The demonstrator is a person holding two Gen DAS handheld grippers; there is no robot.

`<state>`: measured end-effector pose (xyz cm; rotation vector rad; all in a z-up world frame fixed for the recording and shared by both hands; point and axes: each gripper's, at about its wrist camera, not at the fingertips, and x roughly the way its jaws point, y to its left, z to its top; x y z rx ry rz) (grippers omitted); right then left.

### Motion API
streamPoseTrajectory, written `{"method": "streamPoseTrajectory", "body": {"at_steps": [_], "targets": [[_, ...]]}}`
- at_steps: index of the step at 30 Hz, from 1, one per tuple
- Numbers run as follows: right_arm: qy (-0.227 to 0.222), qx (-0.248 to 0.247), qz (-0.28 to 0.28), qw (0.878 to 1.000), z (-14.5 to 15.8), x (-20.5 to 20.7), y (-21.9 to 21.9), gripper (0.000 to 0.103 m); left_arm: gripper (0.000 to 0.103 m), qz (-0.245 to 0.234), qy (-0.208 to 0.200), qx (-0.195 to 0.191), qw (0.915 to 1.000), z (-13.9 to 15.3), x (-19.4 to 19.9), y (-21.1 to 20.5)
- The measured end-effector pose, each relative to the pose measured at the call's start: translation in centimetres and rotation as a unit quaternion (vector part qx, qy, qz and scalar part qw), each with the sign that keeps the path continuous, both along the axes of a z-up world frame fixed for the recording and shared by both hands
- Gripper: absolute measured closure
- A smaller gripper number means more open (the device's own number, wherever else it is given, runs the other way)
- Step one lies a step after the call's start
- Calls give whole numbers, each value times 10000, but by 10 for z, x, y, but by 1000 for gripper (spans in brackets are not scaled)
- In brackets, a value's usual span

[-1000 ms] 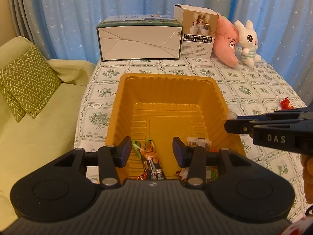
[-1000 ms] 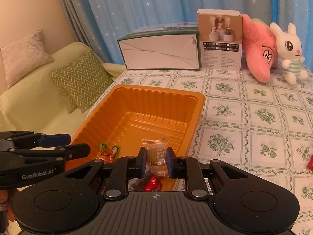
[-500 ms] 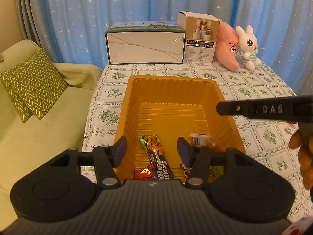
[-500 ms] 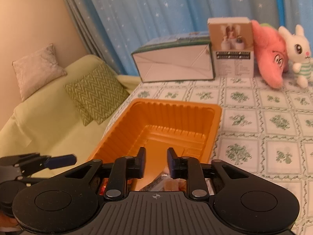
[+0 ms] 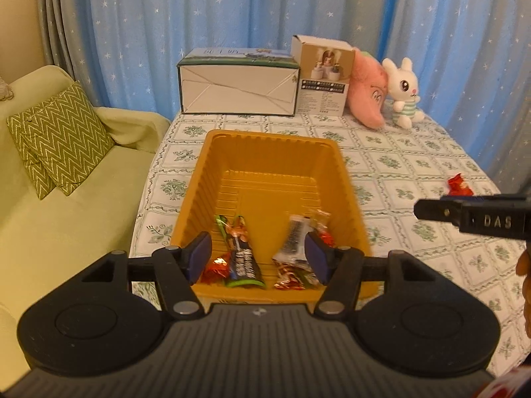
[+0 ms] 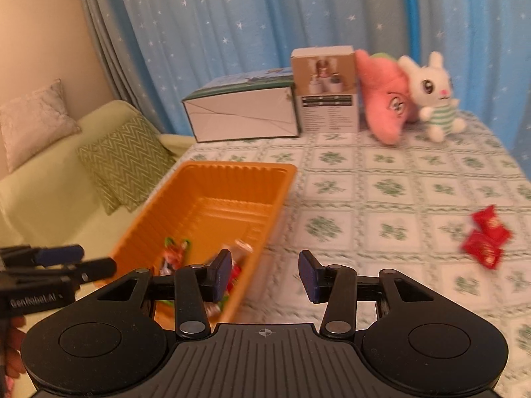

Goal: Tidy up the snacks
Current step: 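Move both open grippers away from the tray toward the two red candies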

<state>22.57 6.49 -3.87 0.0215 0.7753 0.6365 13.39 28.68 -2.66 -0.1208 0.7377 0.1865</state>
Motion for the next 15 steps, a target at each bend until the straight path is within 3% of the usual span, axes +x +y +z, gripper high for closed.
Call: {"method": "streamPoseTrajectory", "body": {"at_steps": [15], "targets": [[103,62,-375,9992,25,-54,-77,58,45,0,-328,-153,9993,35,-53,-73]]}}
